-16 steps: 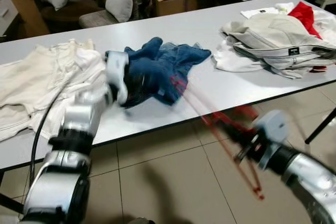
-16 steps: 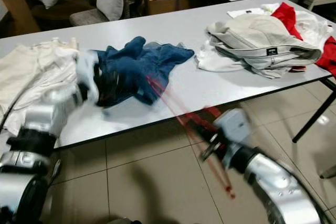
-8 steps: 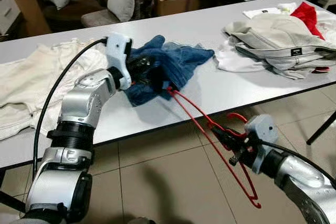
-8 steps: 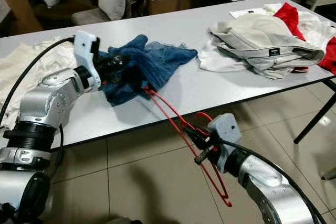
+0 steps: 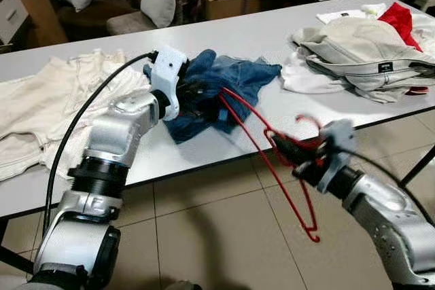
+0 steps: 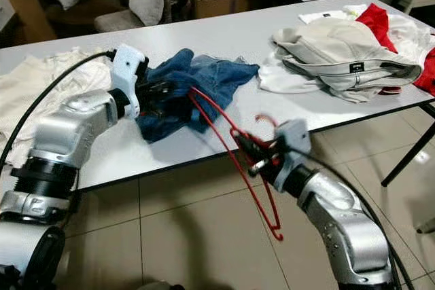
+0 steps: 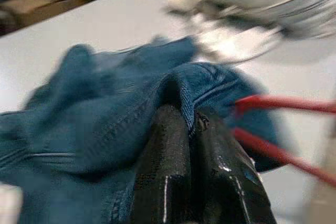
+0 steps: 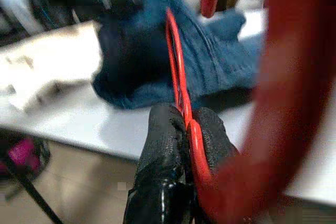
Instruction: Hang hanger
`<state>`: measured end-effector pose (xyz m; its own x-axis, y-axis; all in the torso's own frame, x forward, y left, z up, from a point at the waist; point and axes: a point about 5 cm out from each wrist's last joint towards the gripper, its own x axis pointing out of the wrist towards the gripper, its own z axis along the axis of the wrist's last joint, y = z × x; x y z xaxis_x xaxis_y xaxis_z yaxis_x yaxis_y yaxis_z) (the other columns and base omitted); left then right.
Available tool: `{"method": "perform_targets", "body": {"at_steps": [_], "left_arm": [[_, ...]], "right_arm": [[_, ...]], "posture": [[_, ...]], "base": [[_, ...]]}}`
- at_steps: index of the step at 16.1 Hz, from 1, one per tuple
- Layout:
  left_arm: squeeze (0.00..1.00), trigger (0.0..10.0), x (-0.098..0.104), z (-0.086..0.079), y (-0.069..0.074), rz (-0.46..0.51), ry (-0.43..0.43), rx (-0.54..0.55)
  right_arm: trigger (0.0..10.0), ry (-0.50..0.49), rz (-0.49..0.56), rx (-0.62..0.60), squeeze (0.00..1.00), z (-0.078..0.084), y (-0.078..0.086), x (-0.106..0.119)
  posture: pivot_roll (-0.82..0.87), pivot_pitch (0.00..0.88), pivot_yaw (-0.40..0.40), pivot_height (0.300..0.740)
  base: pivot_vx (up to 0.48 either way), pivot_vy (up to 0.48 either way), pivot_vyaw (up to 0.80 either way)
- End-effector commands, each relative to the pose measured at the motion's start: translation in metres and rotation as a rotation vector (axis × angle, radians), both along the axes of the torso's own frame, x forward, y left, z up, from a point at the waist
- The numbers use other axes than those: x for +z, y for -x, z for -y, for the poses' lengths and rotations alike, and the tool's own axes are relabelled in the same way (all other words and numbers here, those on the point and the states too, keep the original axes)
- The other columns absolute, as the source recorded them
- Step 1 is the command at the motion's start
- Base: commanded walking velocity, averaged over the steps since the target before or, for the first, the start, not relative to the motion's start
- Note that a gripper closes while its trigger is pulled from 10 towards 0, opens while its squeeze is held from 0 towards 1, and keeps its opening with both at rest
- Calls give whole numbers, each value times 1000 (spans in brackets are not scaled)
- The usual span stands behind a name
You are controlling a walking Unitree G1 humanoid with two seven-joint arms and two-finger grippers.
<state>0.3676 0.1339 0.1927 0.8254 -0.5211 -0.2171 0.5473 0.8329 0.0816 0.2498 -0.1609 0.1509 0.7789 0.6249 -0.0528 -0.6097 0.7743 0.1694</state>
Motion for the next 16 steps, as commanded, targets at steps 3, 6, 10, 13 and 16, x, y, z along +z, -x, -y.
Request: {"method": "perform_targets", "body": {"at_steps": [3,6,10,13,16], "left_arm": [[1000,10000,9,-6,-1,108,-90,3],[1000,10000,3,-8,4,95,-91,-35],[1000,10000,-14,-15,14,128,-212,-108],[1000,10000,-26,-16,17,168,-318,-124],[75,10000,-36,-8,20,228,-379,-115]], "right_arm": [[10000,-117,50,-24,0,7,-1,16],[10000,-142,45,-24,0,9,-1,18],[10000,-164,29,-13,0,9,-1,16],[10000,-166,29,0,0,8,-3,16],[10000,-166,35,8,0,7,-4,19]], "posture": [[-195,0,98,740],[-210,0,100,740],[-199,0,86,740],[-196,0,82,740],[-198,0,79,740]], "base": [[0,0,0],[0,0,0],[0,0,0],[0,0,0],[0,0,0]]}}
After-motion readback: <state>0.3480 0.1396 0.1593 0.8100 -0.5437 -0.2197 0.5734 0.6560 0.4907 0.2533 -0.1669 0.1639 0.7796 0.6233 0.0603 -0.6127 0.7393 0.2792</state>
